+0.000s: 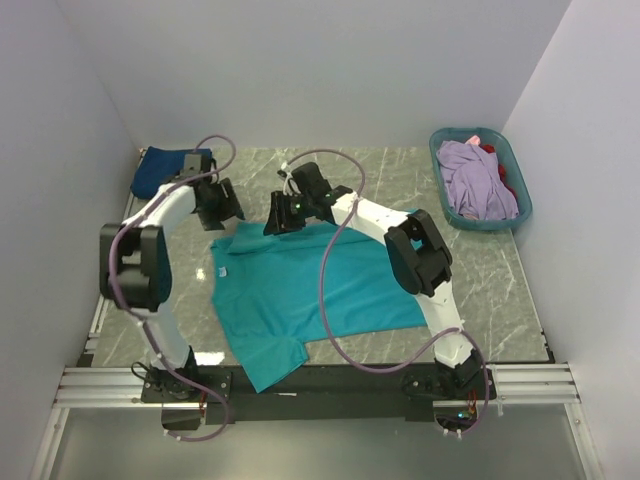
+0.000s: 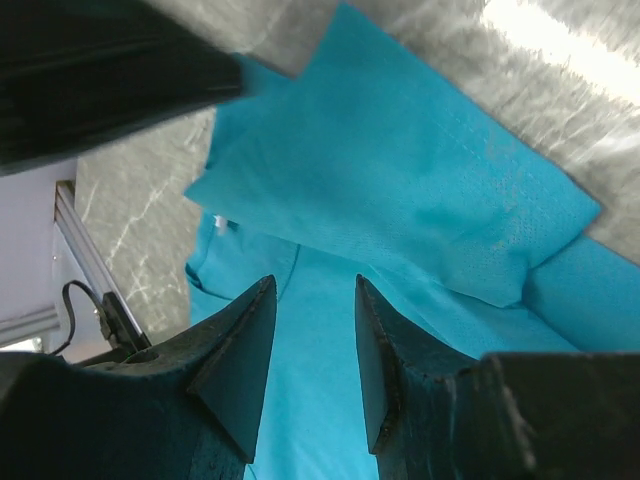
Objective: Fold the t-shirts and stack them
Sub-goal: Fold the tshirt
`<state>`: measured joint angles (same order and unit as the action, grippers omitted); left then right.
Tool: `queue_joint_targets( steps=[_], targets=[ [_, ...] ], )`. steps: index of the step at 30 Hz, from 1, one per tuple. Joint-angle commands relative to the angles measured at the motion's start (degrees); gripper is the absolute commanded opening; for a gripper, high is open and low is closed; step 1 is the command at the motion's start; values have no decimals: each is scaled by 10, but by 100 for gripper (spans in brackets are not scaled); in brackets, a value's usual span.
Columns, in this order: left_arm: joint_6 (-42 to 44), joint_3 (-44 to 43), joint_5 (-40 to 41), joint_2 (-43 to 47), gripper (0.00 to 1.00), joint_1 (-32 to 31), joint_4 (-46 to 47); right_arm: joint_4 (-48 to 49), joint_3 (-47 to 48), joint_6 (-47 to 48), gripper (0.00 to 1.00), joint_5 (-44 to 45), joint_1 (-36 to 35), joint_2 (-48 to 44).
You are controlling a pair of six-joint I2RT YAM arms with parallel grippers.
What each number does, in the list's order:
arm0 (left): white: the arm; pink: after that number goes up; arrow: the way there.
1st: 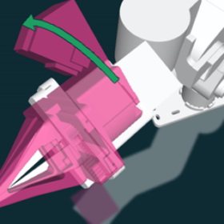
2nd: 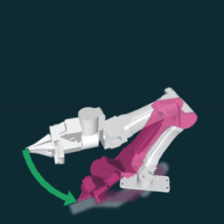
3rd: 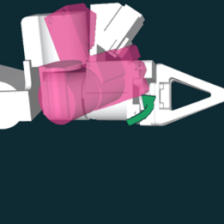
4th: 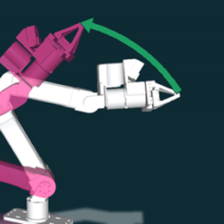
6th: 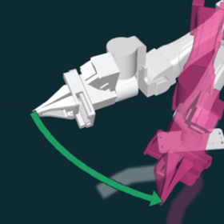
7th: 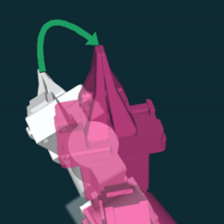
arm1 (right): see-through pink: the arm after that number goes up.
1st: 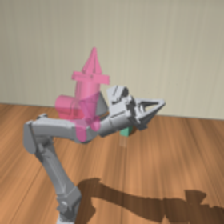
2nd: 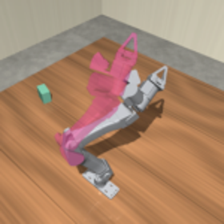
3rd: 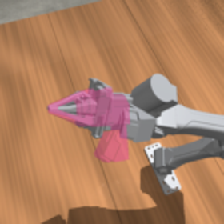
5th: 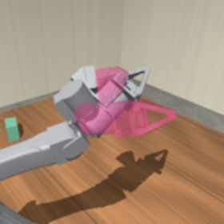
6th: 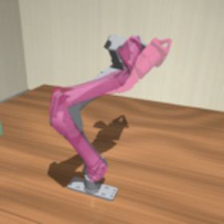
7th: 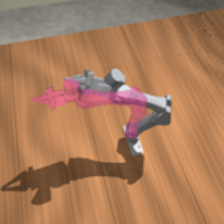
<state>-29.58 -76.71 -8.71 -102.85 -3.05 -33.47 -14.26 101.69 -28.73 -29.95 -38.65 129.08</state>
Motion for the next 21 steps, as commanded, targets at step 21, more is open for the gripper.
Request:
queue_joint_targets(
  steps=[21],
  targets=[
    [9,-99,49,-147,49,-39,79,56,27,-20,42,111,24,30]
  ],
)
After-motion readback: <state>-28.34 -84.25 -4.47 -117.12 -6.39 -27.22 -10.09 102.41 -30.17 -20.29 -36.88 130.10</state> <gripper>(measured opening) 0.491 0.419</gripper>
